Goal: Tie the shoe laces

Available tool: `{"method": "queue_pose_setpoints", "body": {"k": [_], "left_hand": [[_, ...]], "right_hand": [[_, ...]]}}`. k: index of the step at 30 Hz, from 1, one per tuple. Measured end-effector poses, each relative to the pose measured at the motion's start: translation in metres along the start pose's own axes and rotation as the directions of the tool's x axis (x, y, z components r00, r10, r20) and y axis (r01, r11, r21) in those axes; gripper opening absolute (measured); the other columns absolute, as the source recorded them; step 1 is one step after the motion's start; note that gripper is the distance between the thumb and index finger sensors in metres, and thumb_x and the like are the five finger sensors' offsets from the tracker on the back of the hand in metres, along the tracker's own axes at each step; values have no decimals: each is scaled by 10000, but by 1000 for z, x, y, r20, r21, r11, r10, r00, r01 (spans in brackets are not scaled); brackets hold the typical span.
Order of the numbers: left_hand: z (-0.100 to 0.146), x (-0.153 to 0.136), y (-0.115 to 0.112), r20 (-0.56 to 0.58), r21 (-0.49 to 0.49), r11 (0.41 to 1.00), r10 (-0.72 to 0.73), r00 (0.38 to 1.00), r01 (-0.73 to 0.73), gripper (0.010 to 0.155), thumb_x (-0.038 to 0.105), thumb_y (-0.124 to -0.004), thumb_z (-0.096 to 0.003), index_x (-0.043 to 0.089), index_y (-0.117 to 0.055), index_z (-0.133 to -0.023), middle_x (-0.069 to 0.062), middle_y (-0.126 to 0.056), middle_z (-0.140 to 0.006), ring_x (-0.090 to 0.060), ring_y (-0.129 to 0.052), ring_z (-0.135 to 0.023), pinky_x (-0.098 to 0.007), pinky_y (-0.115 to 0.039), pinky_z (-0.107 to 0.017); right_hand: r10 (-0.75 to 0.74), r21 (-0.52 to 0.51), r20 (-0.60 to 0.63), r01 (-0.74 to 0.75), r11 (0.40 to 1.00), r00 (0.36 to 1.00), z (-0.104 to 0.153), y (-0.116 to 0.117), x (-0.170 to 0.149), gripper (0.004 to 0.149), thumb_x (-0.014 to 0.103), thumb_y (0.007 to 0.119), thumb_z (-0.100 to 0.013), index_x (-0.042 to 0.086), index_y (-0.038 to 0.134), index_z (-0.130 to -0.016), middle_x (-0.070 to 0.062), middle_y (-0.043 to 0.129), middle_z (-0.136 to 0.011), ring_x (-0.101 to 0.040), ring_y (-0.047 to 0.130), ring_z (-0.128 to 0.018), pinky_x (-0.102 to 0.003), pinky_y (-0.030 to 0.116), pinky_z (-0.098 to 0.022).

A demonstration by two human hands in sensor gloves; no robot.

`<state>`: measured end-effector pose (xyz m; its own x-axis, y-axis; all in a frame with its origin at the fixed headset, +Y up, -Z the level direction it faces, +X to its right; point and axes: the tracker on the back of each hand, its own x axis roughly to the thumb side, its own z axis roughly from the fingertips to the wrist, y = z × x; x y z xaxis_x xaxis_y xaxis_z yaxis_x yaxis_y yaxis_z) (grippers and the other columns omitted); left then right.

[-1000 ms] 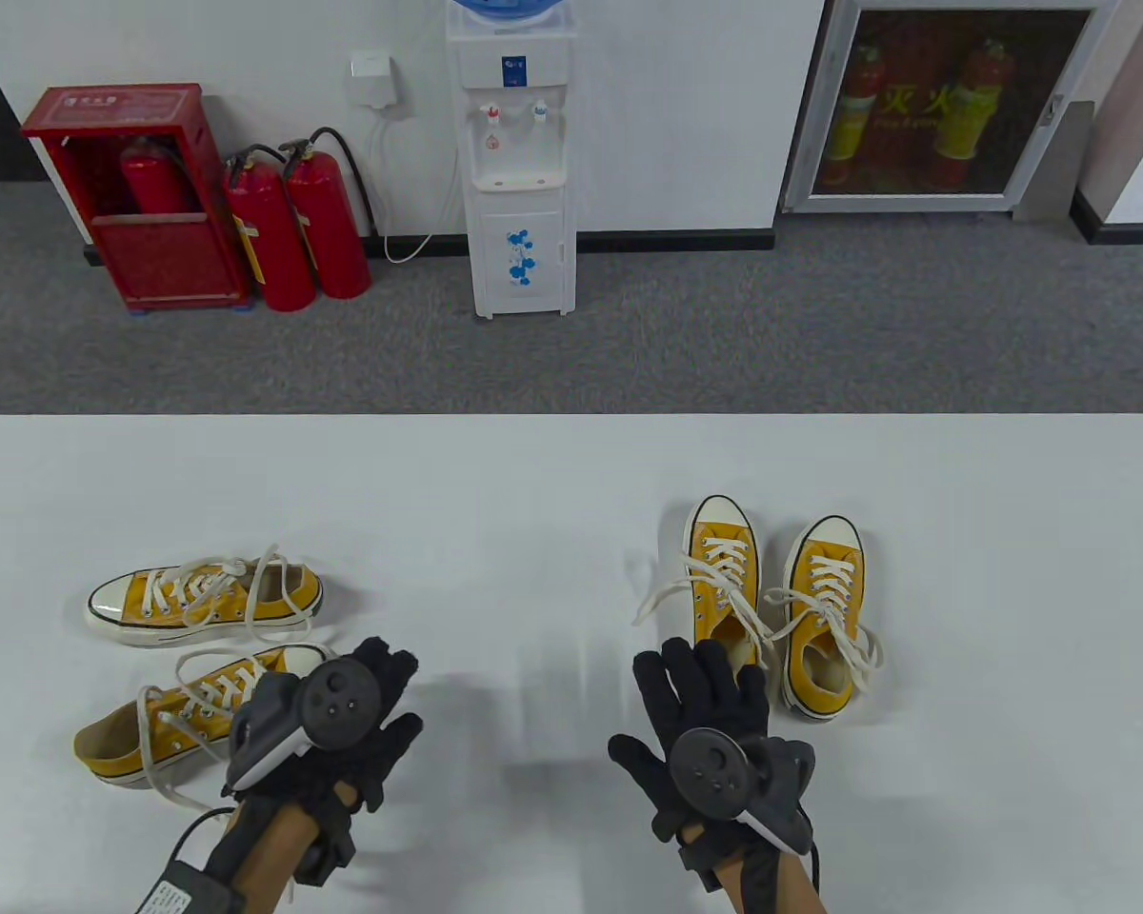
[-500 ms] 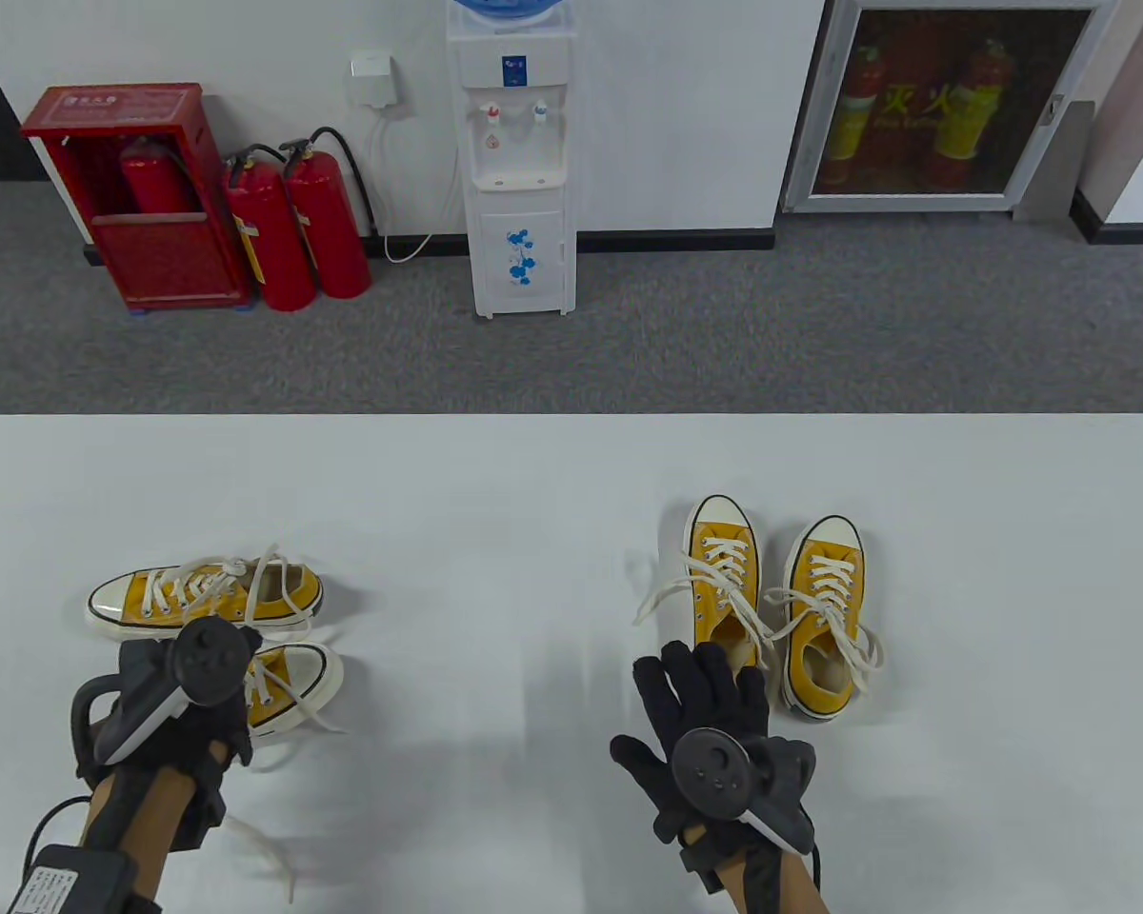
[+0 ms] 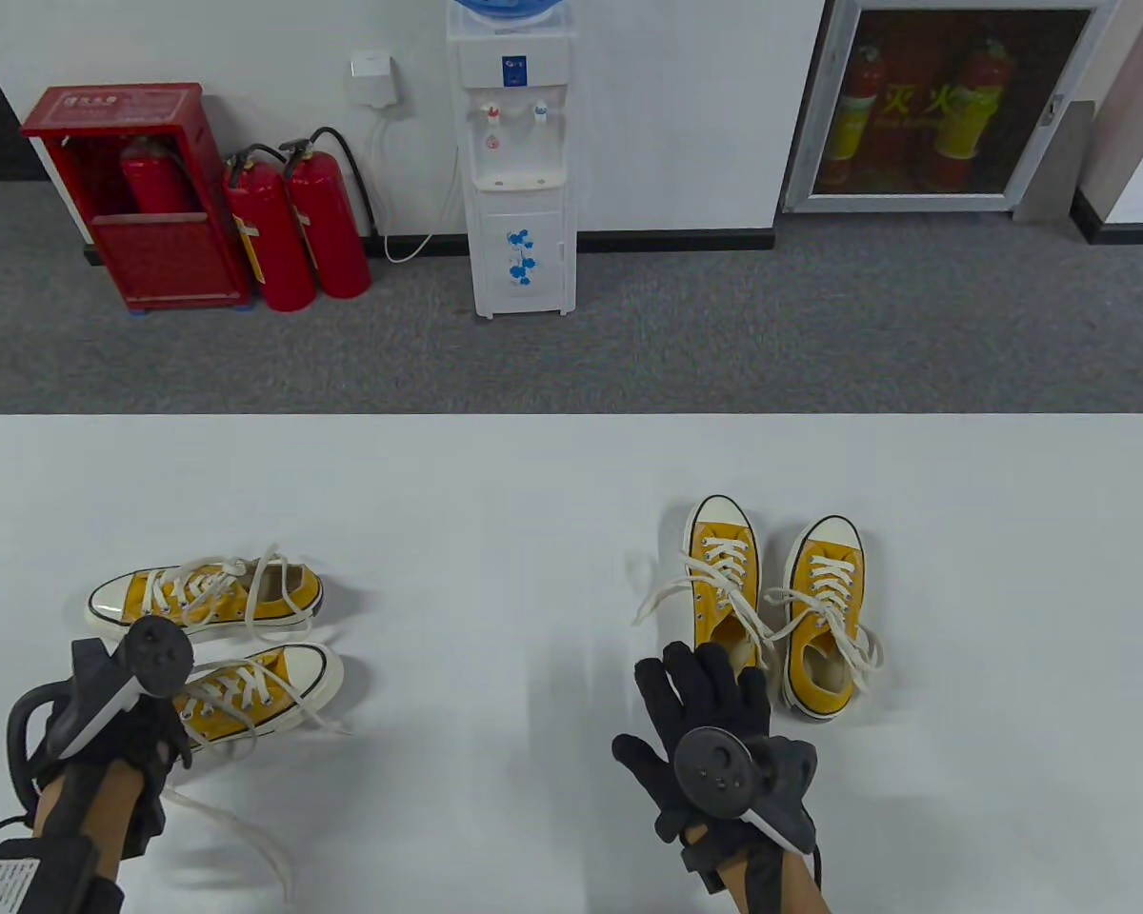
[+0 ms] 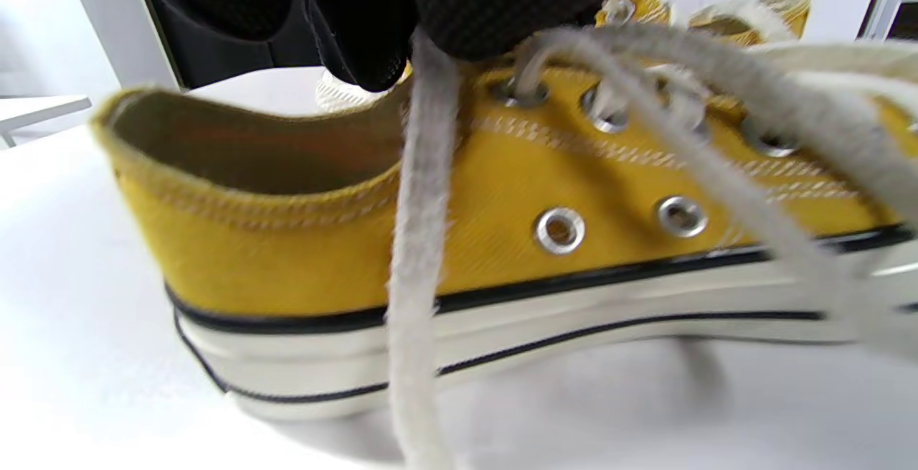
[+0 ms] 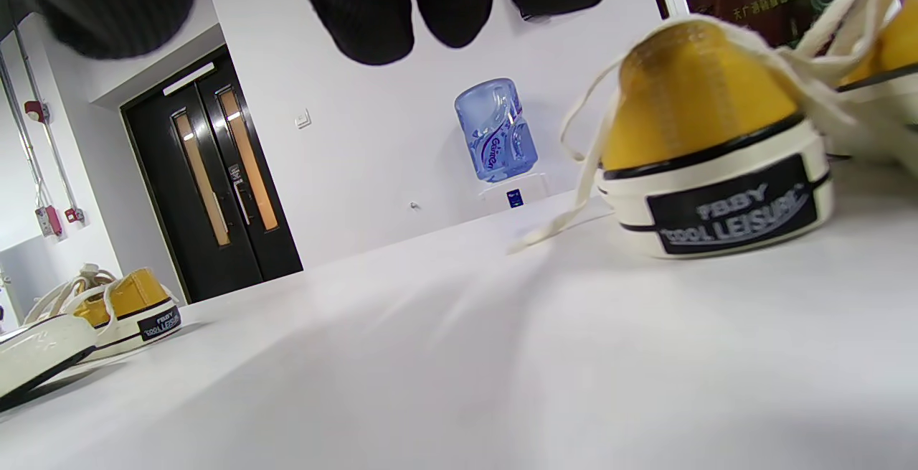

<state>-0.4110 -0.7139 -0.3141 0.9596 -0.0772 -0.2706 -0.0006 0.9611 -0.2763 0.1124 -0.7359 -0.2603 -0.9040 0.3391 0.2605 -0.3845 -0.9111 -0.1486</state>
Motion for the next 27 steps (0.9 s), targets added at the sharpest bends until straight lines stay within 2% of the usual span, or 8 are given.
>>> {"method": "queue_pose_setpoints", "body": {"k": [6,10,16,21,27], "left_hand": [[-7,-3,-9,-21,19,999,-25,999,26,562,184,-804,-466,363,-749,-996,-38,-739,-1114,-336,-826,-940,-588,-690,-660],[-10,-3,-15,-32,93,992,-79,996,82,498,252,-838,-465,365,-782,-946,-10,-837,-1032,-304,-897,-854,-553,-741,-613],[-11,-5,-13,-20,117,988,-104,994,106,437,307,-844,-449,343,-838,-885,8,-924,-925,-281,-974,-734,-520,-846,-538],[1,-6,-3,44,108,994,-21,999,16,428,329,-848,-440,335,-866,-867,17,-949,-872,-270,-1005,-622,-439,-908,-397],[25,24,21,162,129,990,32,986,-53,437,346,-843,-447,322,-848,-883,14,-944,-861,-245,-1021,-556,-366,-942,-305]], "right_hand": [[4,17,1,-4,1000,1000,0,0,0,806,662,678,-401,234,590,-1077,-50,411,-1173,-451,403,-1110,-729,266,-724],[6,29,3,-6,1000,1000,0,1,1,802,661,678,-402,233,595,-1076,-48,414,-1173,-450,406,-1111,-730,268,-724],[9,35,2,-9,999,1000,-1,2,2,800,660,678,-401,233,602,-1073,-47,419,-1173,-450,410,-1110,-729,270,-725],[3,37,-4,-3,999,1000,-1,2,1,799,658,679,-402,233,602,-1073,-47,418,-1173,-448,414,-1111,-728,273,-727],[-9,36,-7,9,999,1000,-2,1,0,796,657,679,-403,232,606,-1071,-48,421,-1172,-448,418,-1110,-727,279,-727]]}}
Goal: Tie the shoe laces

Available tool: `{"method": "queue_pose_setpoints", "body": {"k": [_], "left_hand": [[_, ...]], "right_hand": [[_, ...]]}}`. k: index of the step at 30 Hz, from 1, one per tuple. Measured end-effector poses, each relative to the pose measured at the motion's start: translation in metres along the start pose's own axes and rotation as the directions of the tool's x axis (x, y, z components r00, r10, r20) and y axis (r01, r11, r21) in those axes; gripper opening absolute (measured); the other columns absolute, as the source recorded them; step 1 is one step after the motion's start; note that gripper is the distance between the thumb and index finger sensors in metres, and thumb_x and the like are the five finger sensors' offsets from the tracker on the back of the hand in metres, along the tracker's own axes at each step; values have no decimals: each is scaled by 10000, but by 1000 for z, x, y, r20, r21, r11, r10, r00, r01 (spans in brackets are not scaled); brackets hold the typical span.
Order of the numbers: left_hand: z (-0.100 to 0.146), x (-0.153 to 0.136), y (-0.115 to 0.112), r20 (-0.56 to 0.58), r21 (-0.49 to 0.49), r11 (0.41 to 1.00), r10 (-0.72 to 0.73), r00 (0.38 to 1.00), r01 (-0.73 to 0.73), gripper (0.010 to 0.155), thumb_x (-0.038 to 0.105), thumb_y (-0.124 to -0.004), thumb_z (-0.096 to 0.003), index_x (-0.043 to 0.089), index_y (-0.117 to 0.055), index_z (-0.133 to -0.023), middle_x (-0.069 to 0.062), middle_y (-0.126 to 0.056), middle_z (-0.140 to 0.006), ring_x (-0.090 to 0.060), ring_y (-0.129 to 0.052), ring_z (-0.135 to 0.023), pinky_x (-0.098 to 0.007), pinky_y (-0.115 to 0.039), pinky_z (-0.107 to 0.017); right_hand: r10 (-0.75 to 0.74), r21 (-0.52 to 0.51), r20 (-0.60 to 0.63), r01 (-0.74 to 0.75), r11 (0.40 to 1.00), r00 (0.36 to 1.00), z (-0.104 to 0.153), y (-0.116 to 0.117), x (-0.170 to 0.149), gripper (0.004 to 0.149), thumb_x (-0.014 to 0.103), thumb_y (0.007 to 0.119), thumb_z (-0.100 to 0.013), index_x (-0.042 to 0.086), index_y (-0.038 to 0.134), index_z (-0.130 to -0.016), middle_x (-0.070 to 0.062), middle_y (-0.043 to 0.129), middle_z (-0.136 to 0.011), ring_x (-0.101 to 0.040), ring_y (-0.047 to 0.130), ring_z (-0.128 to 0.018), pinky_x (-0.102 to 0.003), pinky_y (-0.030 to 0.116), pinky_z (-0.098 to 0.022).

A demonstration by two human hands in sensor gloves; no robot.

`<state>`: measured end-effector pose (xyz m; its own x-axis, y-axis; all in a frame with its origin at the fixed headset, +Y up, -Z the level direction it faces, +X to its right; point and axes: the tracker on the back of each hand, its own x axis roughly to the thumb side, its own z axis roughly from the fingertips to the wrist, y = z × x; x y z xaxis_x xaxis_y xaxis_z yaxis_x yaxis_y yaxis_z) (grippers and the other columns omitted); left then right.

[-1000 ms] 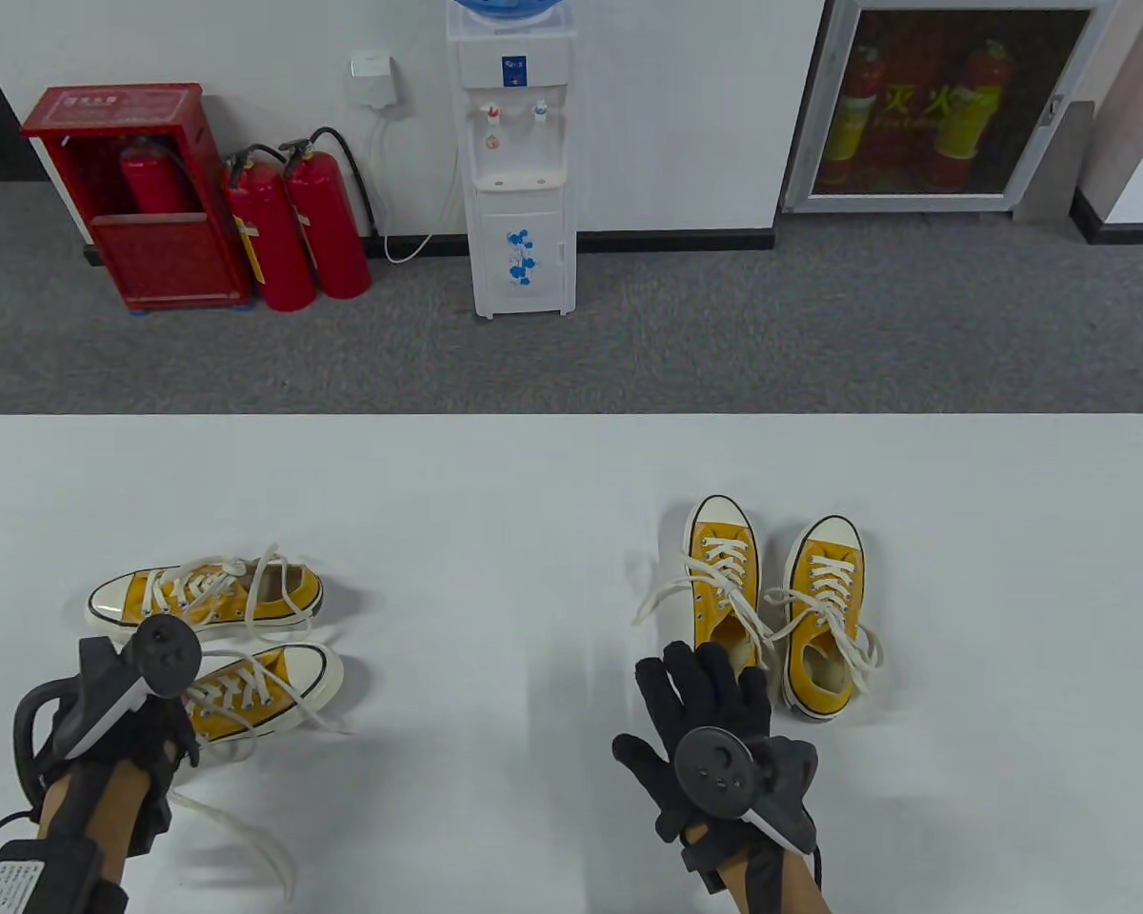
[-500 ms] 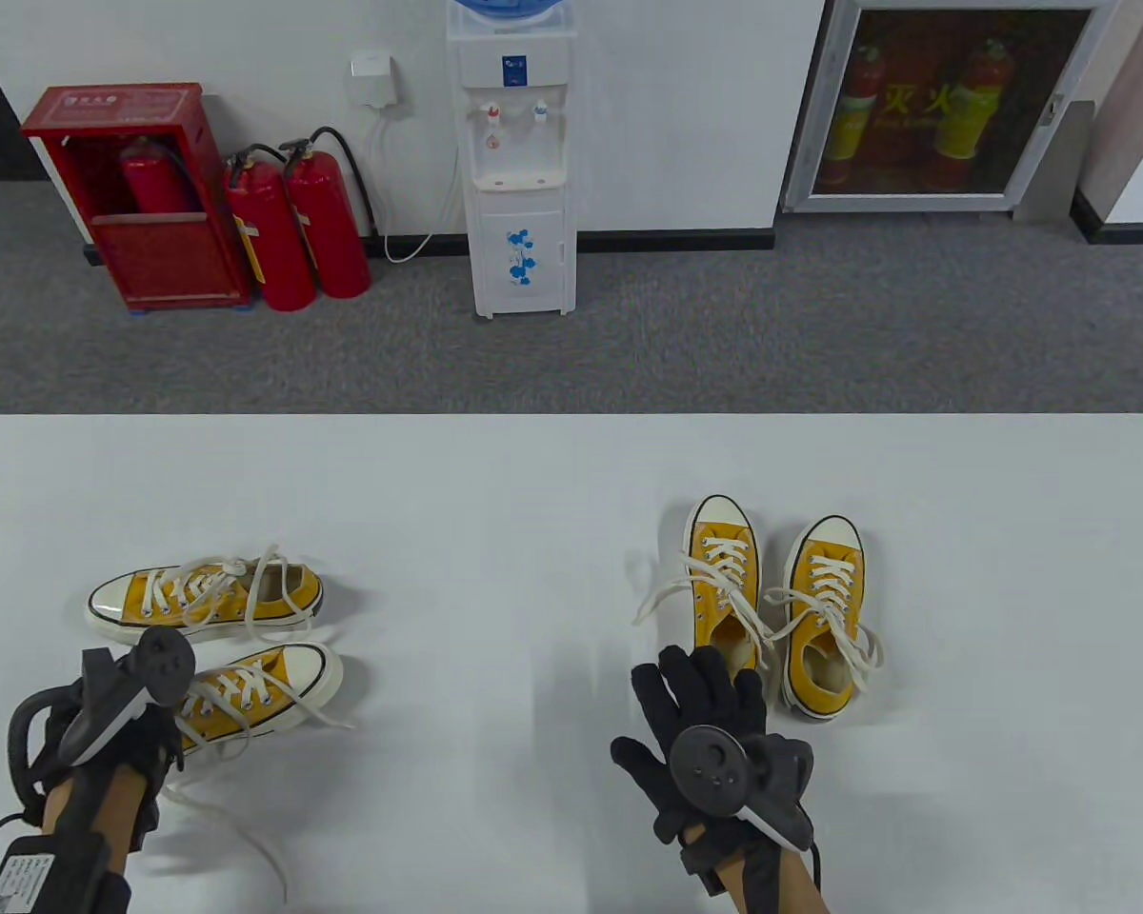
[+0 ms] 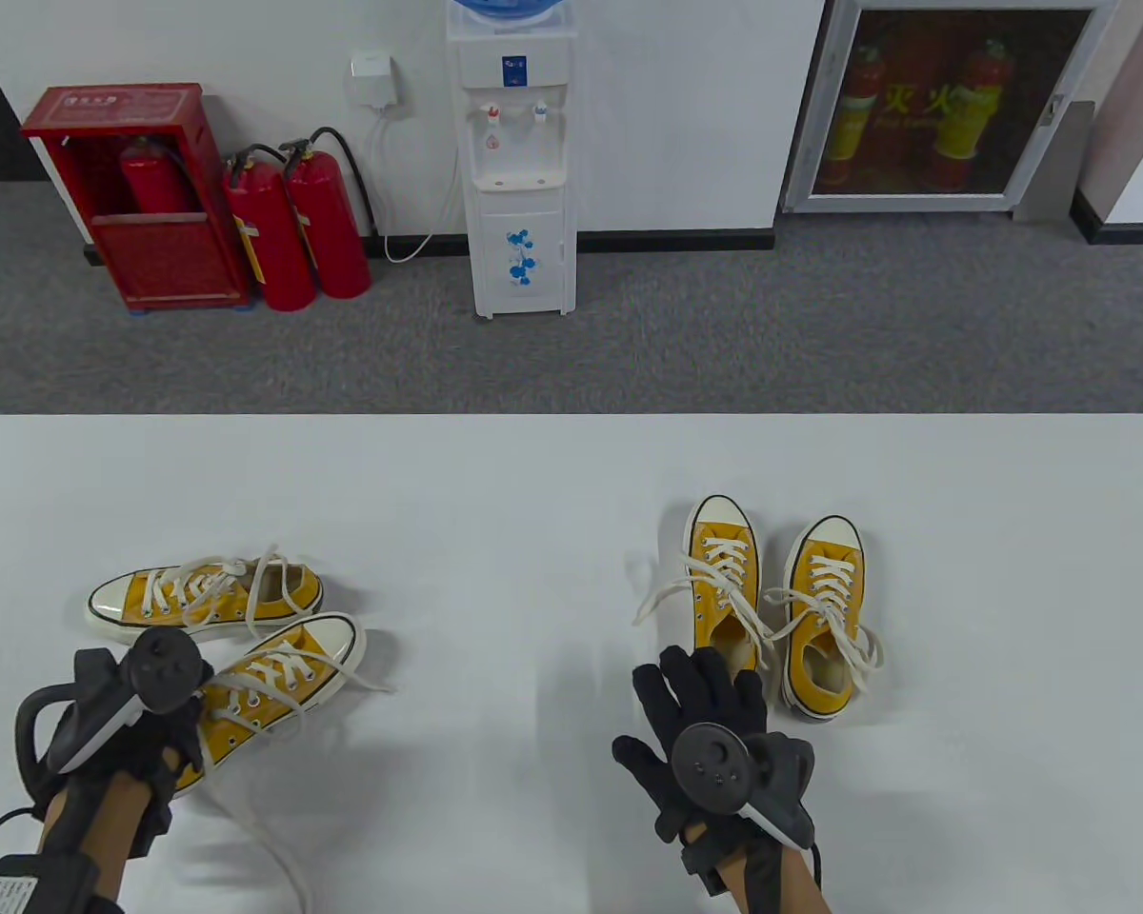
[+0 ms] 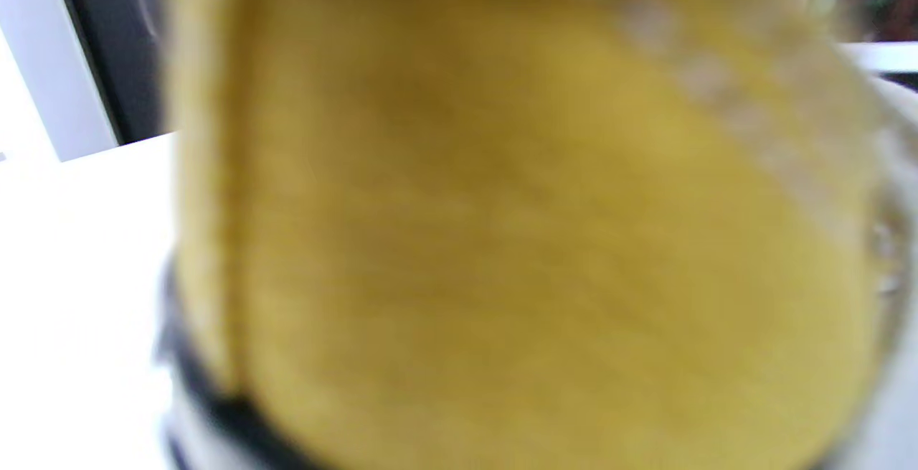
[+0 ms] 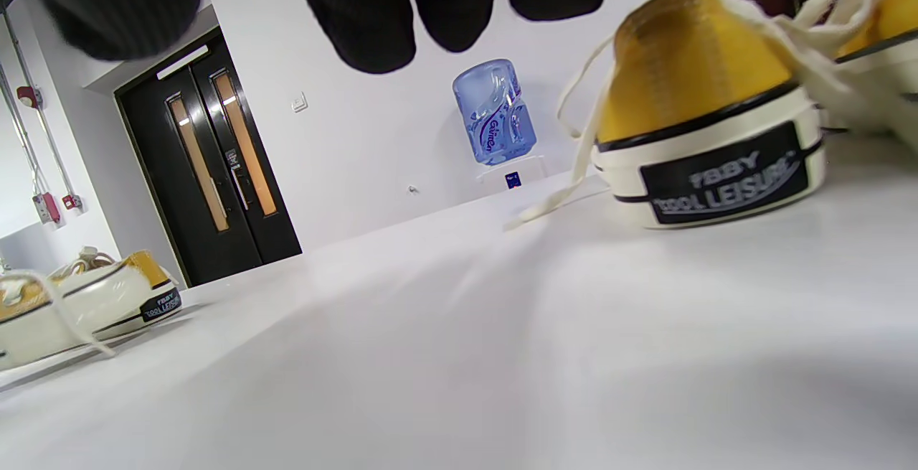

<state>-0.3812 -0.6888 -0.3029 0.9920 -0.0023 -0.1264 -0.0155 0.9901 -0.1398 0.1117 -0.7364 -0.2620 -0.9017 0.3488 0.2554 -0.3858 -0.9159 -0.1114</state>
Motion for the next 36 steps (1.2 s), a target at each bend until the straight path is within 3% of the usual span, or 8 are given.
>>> {"method": "queue_pose_setpoints", "body": {"k": [4,9,13,18,26,36], "left_hand": [[8,31,17,93,6,991,131,987,-132,436,364,-845,-466,313,-834,-899,4,-940,-861,-232,-1033,-537,-356,-959,-275],[15,77,28,206,-29,950,310,928,-311,444,375,-835,-482,288,-809,-917,-13,-929,-852,-206,-1056,-484,-321,-991,-232],[20,113,27,268,-59,916,397,878,-396,449,384,-827,-488,271,-796,-921,-24,-927,-840,-181,-1080,-443,-286,-1019,-223],[30,162,16,283,-113,833,550,786,-542,452,404,-830,-490,229,-794,-905,-45,-934,-789,-148,-1103,-361,-248,-1048,-191],[41,197,-13,206,-51,833,549,810,-551,463,418,-833,-476,196,-799,-881,-63,-937,-732,-111,-1115,-292,-207,-1063,-137],[29,188,-55,117,11,899,434,893,-438,471,417,-828,-476,192,-781,-887,-68,-918,-740,-116,-1107,-303,-215,-1058,-149]], "right_hand": [[-18,-5,-6,18,1000,1000,0,-1,-2,794,655,680,-404,228,610,-1070,-49,423,-1171,-451,423,-1107,-728,283,-725],[-33,-4,-18,33,999,999,-1,-1,-5,790,652,681,-406,225,617,-1067,-52,428,-1169,-450,426,-1106,-728,287,-724],[-40,-2,-23,40,999,999,-1,-1,-6,786,650,682,-408,225,620,-1066,-53,428,-1169,-453,432,-1103,-729,289,-723],[-42,-3,-26,42,999,999,0,-1,-7,784,649,682,-408,224,623,-1064,-55,432,-1168,-454,432,-1103,-729,290,-723],[-48,-6,-38,48,999,998,0,-2,-10,780,647,683,-409,222,632,-1061,-56,436,-1167,-455,439,-1101,-728,293,-722],[-40,9,-33,40,999,999,-1,0,-9,776,644,686,-411,219,638,-1058,-57,439,-1166,-454,437,-1102,-727,293,-723]]}}
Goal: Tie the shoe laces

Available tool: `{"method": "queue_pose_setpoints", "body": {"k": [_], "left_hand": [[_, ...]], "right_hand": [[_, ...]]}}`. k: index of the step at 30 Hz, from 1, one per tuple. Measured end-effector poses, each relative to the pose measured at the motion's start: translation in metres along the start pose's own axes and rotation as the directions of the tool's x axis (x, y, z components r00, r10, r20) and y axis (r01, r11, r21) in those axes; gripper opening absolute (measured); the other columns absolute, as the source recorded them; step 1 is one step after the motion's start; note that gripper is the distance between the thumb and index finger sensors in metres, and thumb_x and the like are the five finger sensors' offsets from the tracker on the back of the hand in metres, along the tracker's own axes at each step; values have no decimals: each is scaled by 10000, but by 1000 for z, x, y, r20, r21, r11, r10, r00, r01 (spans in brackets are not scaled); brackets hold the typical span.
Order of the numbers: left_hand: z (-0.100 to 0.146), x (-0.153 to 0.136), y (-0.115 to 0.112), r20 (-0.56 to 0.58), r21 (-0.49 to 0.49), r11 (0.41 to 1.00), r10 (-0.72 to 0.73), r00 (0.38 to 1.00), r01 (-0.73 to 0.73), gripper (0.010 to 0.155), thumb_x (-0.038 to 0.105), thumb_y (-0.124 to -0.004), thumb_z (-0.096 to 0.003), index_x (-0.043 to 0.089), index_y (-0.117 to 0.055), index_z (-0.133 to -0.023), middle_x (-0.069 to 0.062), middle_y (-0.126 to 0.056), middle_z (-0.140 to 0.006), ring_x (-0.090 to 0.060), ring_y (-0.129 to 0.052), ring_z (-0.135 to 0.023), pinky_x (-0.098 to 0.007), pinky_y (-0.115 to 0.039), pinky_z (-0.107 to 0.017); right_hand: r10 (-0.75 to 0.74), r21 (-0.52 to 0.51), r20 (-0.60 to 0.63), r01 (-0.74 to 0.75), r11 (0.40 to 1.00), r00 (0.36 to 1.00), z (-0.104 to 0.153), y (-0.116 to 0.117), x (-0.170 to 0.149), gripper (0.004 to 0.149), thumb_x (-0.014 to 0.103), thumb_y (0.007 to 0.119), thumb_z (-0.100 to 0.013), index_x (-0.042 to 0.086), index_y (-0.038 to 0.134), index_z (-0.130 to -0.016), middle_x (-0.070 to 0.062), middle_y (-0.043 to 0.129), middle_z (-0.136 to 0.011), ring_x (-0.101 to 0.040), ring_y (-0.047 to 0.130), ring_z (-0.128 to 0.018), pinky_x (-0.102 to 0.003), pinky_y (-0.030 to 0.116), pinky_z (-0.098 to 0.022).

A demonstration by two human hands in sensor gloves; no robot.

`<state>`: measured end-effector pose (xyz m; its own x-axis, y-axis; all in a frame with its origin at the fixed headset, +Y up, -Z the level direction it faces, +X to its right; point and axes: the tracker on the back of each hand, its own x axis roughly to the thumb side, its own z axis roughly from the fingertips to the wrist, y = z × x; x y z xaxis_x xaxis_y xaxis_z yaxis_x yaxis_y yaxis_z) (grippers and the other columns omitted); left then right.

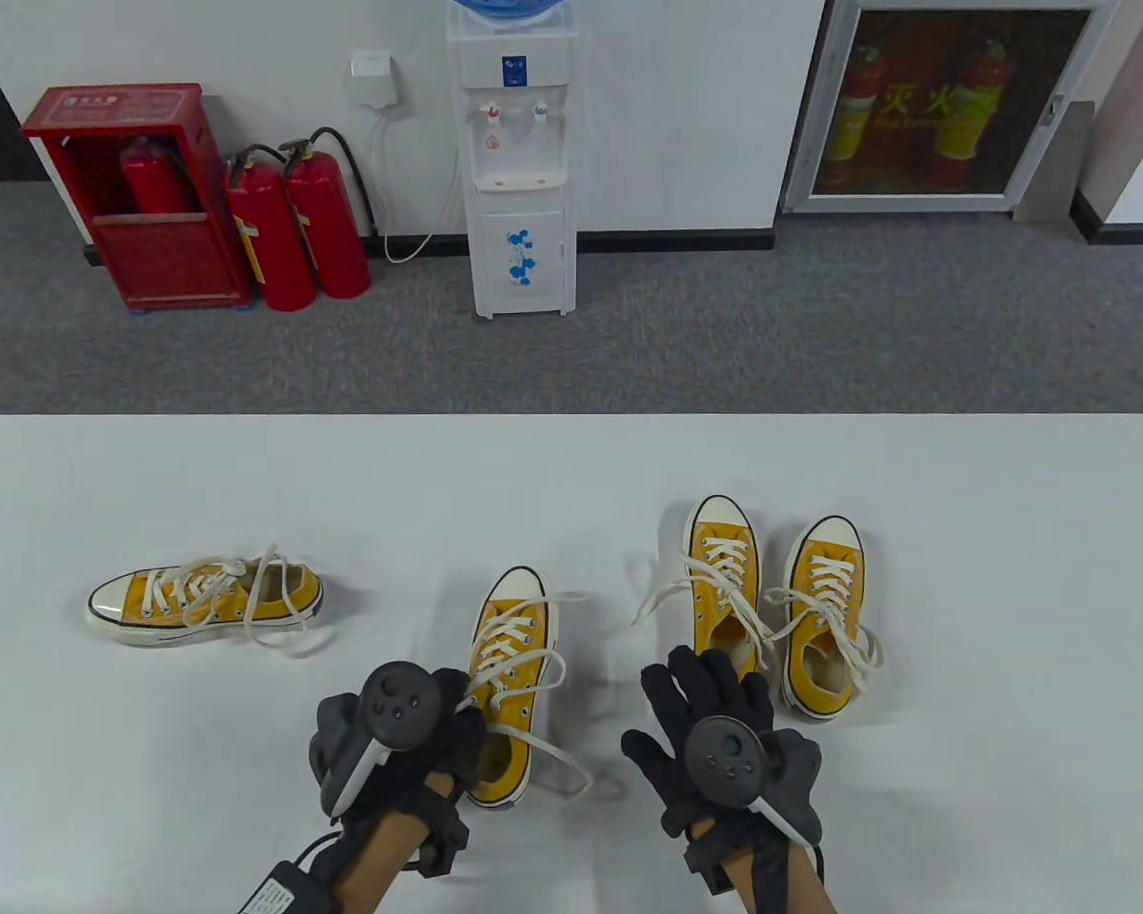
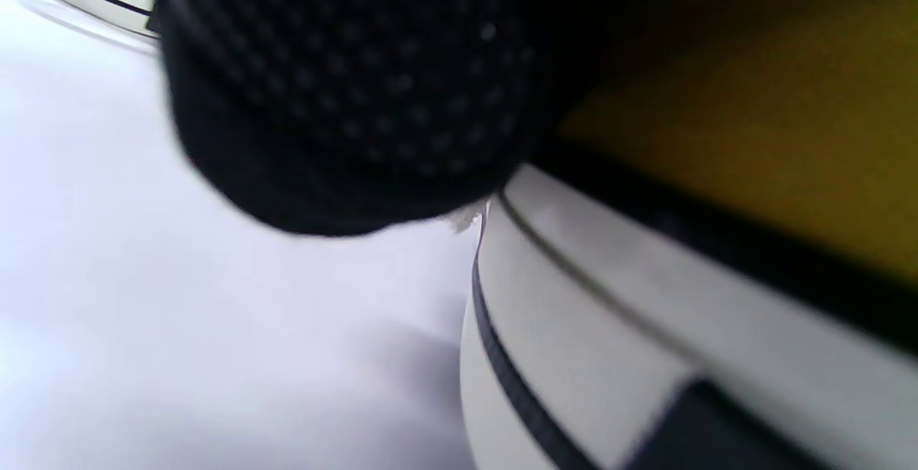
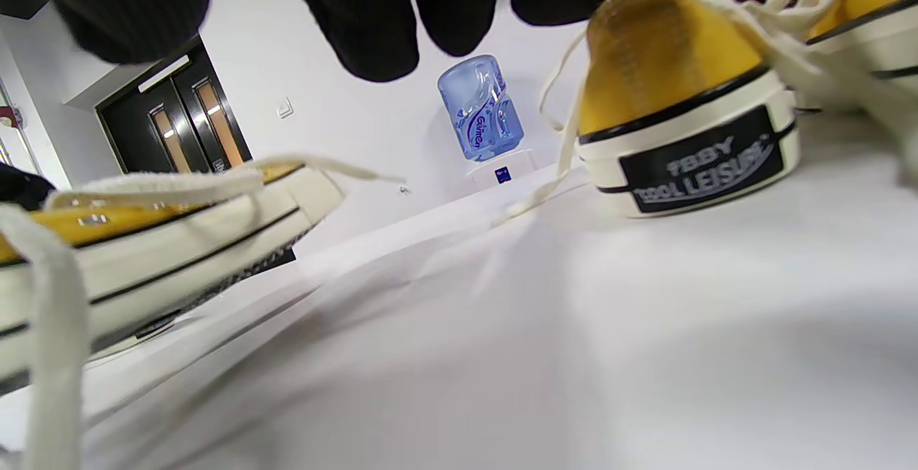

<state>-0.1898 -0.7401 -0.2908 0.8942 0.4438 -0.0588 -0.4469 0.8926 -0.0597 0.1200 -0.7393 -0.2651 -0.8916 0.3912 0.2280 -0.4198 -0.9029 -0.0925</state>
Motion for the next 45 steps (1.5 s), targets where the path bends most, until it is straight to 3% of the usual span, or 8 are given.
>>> {"method": "queue_pose_setpoints", "body": {"k": [5,10,17,25,30,34,40,45], "left_hand": [[-3,-8,-6,-28,3,1000,-16,999,16,488,420,-837,-471,188,-766,-895,-73,-904,-756,-133,-1101,-316,-228,-1054,-161],[-3,-6,-10,-17,-72,997,-4,1000,3,544,440,-826,-475,182,-708,-938,-99,-852,-830,-176,-1068,-401,-292,-1031,-230],[-1,-15,-1,10,-174,981,90,996,-87,674,502,-822,-475,193,-622,-1040,-143,-736,-1018,-309,-1004,-642,-471,-919,-436],[4,-21,19,115,-132,980,163,980,-147,650,473,-802,-492,265,-610,-1077,-121,-679,-1114,-391,-870,-879,-620,-730,-636],[11,-10,21,245,-80,995,80,966,-62,577,438,-837,-482,393,-686,-1037,-54,-657,-1159,-377,-770,-1013,-672,-610,-730],[13,7,11,305,-139,990,27,952,16,570,434,-855,-481,461,-700,-1028,-28,-560,-1224,-386,-579,-1137,-712,-468,-788],[9,29,-6,313,-197,968,-86,946,153,574,444,-834,-496,517,-667,-1040,34,-400,-1288,-352,-278,-1228,-719,-282,-835],[3,30,-19,289,-280,936,-130,948,214,519,461,-712,-532,523,-664,-1046,84,-256,-1301,-318,-108,-1222,-699,-176,-839]], "right_hand": [[2,5,0,-2,1000,1000,0,1,0,774,643,685,-412,219,641,-1058,-54,439,-1166,-451,434,-1104,-727,292,-723],[7,5,1,-7,1000,1000,0,1,1,770,641,688,-413,220,643,-1056,-56,437,-1166,-450,432,-1103,-727,290,-723],[10,2,2,-10,1000,1000,0,2,1,765,637,691,-414,220,647,-1054,-54,438,-1166,-451,434,-1103,-728,285,-723],[9,2,4,-9,1000,1000,-1,2,1,764,636,691,-414,219,649,-1053,-55,440,-1165,-450,434,-1103,-727,288,-722],[8,1,6,-8,1000,1000,-1,3,1,761,636,691,-415,221,649,-1052,-55,439,-1165,-451,435,-1102,-727,289,-722],[9,0,8,-9,1000,1000,-1,3,1,762,635,691,-415,219,650,-1052,-55,439,-1165,-452,433,-1102,-727,289,-722],[12,5,10,-12,1000,1000,-1,4,2,761,635,691,-415,219,651,-1051,-55,437,-1165,-452,435,-1101,-728,289,-721],[12,8,11,-12,1000,1000,-1,5,2,761,635,691,-415,219,652,-1051,-56,438,-1165,-452,434,-1101,-727,290,-721]]}}
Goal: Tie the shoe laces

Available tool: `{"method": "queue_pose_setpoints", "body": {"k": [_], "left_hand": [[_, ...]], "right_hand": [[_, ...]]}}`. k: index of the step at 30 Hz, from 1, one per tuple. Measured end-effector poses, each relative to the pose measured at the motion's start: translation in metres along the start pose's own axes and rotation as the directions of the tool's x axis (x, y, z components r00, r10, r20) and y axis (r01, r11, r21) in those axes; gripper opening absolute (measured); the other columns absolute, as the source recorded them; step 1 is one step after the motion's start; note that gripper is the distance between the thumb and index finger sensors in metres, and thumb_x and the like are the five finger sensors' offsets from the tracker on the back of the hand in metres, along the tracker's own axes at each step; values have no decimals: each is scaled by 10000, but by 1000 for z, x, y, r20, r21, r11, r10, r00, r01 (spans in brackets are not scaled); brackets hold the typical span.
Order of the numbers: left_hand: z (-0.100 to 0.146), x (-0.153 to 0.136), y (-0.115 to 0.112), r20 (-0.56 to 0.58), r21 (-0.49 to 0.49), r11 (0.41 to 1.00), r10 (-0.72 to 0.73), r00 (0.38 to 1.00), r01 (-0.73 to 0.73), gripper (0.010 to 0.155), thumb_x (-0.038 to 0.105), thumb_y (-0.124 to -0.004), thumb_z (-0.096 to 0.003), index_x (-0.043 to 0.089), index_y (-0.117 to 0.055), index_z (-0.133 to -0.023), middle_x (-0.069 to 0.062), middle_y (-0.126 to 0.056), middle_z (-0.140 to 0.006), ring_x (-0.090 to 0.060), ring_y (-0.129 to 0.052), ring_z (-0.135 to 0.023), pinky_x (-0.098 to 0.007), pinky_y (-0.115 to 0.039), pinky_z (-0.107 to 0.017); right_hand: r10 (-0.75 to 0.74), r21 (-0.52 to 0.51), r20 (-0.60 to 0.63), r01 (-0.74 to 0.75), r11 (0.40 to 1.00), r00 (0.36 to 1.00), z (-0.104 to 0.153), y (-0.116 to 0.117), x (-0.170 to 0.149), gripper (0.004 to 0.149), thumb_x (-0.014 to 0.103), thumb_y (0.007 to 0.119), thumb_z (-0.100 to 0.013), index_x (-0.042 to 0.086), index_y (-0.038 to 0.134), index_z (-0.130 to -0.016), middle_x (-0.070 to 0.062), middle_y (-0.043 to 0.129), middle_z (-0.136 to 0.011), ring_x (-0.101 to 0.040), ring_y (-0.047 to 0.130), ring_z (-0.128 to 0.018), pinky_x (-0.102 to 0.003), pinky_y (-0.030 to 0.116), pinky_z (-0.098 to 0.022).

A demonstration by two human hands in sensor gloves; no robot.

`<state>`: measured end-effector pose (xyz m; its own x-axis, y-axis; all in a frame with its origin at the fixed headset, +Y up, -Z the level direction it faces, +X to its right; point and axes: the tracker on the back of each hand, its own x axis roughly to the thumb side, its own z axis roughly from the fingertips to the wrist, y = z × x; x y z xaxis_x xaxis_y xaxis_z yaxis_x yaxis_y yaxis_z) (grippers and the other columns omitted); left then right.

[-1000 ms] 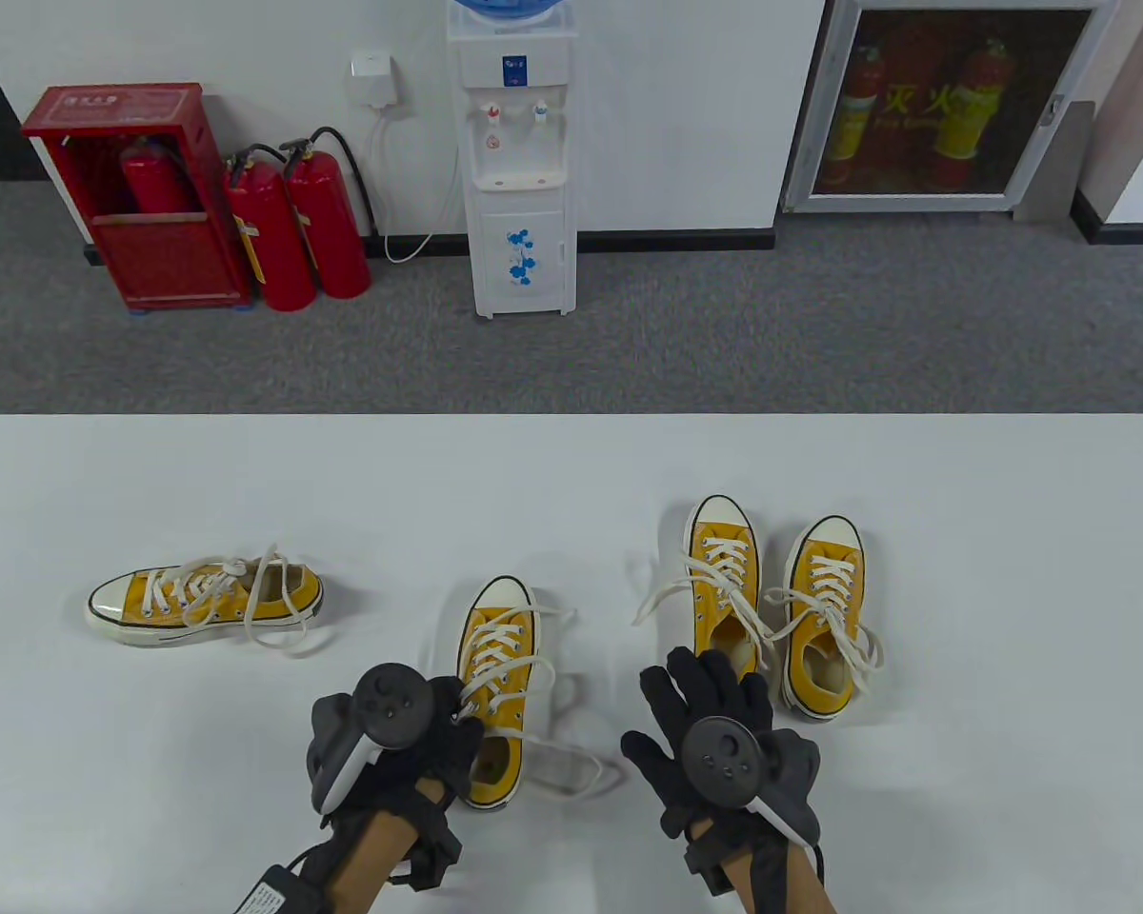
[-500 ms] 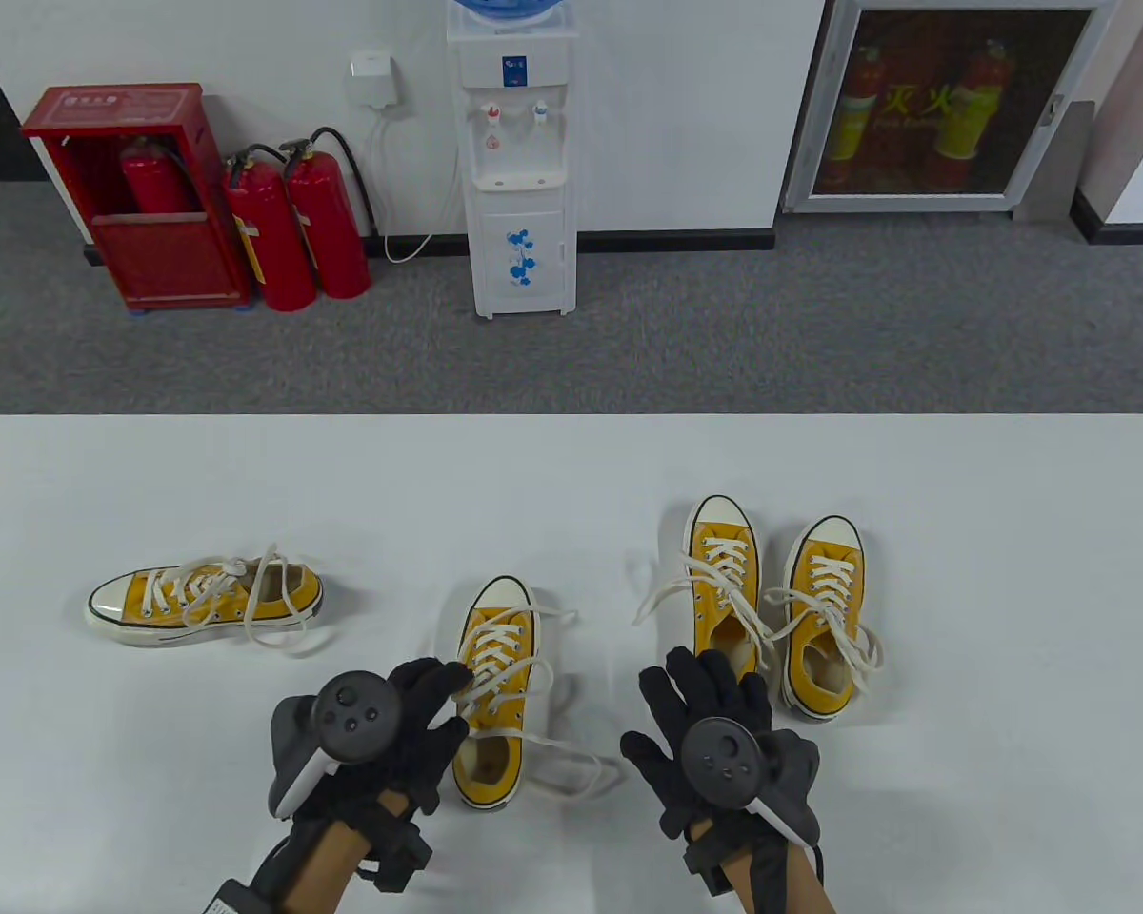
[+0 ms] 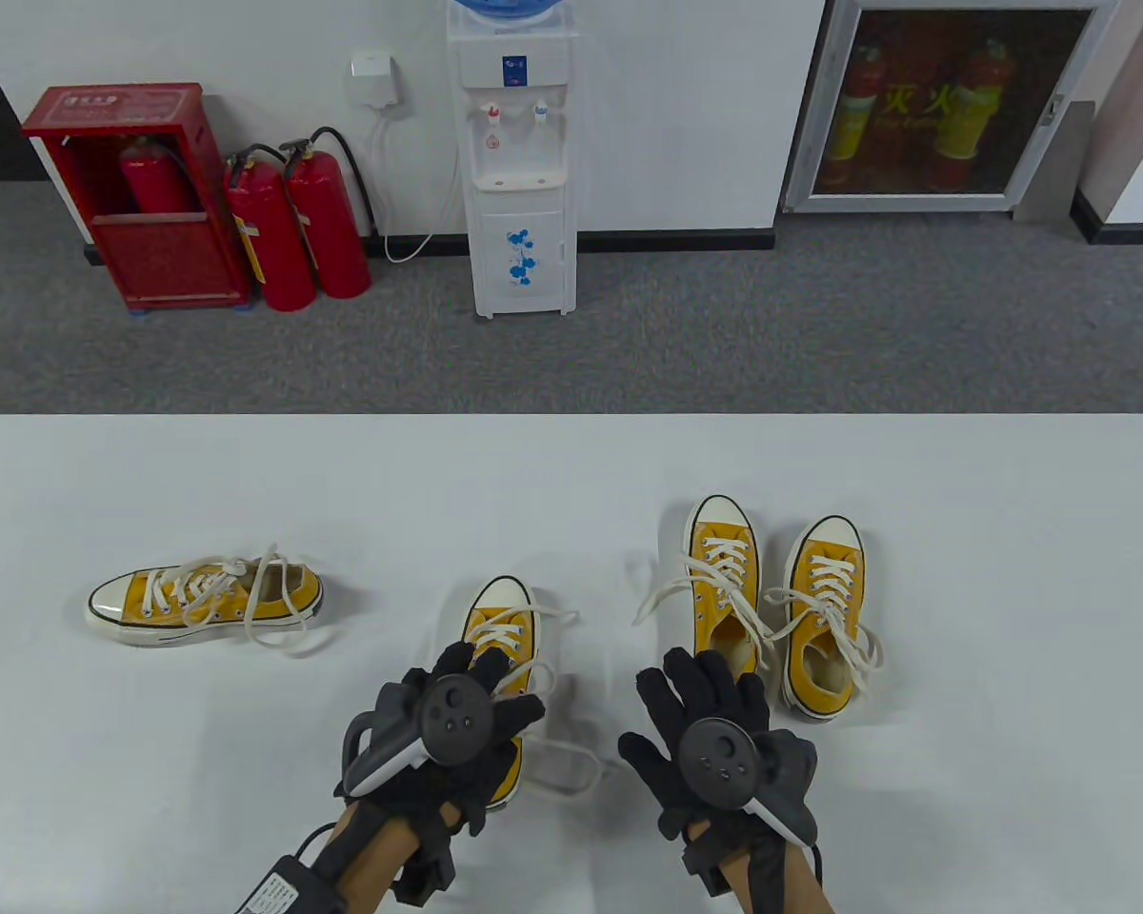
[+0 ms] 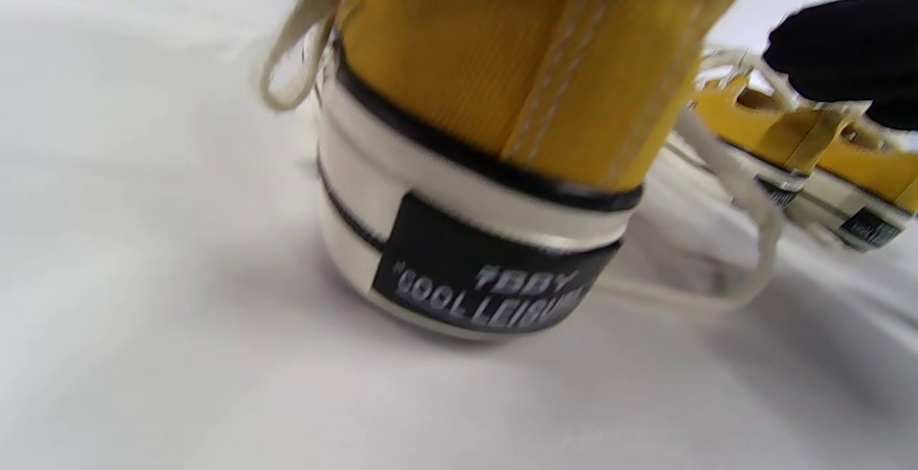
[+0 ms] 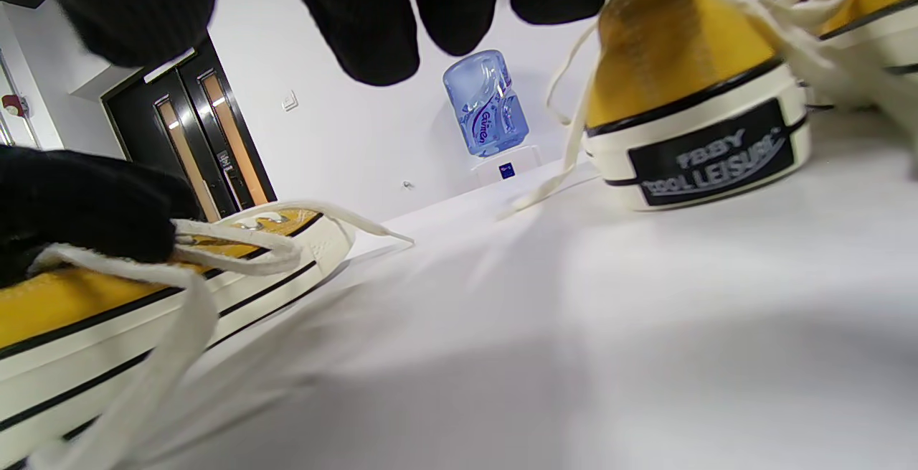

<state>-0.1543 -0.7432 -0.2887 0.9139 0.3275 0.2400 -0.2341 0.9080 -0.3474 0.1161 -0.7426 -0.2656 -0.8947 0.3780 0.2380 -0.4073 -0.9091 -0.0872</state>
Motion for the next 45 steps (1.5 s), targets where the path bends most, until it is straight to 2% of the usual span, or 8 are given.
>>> {"method": "queue_pose_setpoints", "body": {"k": [11,15,22,27,30,35,42,45], "left_hand": [[2,-2,2,-18,131,989,73,997,-70,382,433,-803,-500,451,-851,-879,71,-450,-1278,-310,-206,-1233,-696,-224,-848],[9,-8,11,30,156,962,224,974,-226,394,439,-789,-499,417,-810,-892,20,-553,-1242,-335,-321,-1229,-721,-249,-833],[25,-22,44,163,177,782,575,802,-597,406,464,-774,-502,382,-767,-900,41,-903,-911,-284,-895,-915,-640,-543,-801],[27,-28,55,212,139,653,714,667,-744,419,493,-784,-494,343,-773,-886,50,-985,-723,-215,-1058,-543,-533,-858,-548],[25,-30,60,240,115,580,771,590,-806,424,515,-780,-491,336,-773,-875,75,-1015,-662,-134,-1080,-355,-451,-930,-404],[24,-30,64,302,-40,404,877,374,-914,420,516,-732,-513,329,-720,-889,83,-1016,-745,-55,-1012,-122,-329,-935,-161],[38,-56,73,402,63,335,854,331,-940,415,506,-697,-525,346,-670,-906,49,-932,-953,-69,-1024,-167,-316,-924,-173],[48,-78,73,454,142,251,843,288,-958,414,494,-704,-524,356,-661,-912,36,-884,-1008,-91,-1041,-229,-336,-925,-229]], "right_hand": [[-1,3,2,1,1000,1000,0,1,1,758,633,694,-415,219,657,-1049,-54,437,-1165,-448,439,-1101,-728,291,-721],[-9,-2,-2,9,1000,1000,0,1,0,757,632,694,-416,218,658,-1048,-53,437,-1165,-450,437,-1101,-728,291,-720],[-30,-9,-6,30,1000,1000,0,1,-1,755,630,695,-417,216,661,-1046,-56,439,-1164,-451,439,-1101,-728,292,-720],[-24,-4,-7,24,1000,1000,0,2,-1,750,627,699,-418,217,663,-1046,-53,438,-1164,-450,439,-1101,-727,292,-722],[-26,-8,-7,26,1000,1000,0,1,-1,748,626,699,-419,218,661,-1046,-54,439,-1163,-450,439,-1101,-727,293,-721],[-29,-12,-10,29,999,1000,0,1,-2,748,626,699,-419,218,663,-1046,-56,441,-1163,-451,439,-1101,-728,292,-721],[-29,-12,-10,29,1000,1000,0,1,-1,748,625,699,-420,217,663,-1045,-56,440,-1163,-450,440,-1100,-729,293,-720],[-30,-13,-7,30,999,1000,-1,1,0,748,624,701,-419,217,663,-1045,-57,441,-1163,-451,442,-1100,-729,291,-720]]}}
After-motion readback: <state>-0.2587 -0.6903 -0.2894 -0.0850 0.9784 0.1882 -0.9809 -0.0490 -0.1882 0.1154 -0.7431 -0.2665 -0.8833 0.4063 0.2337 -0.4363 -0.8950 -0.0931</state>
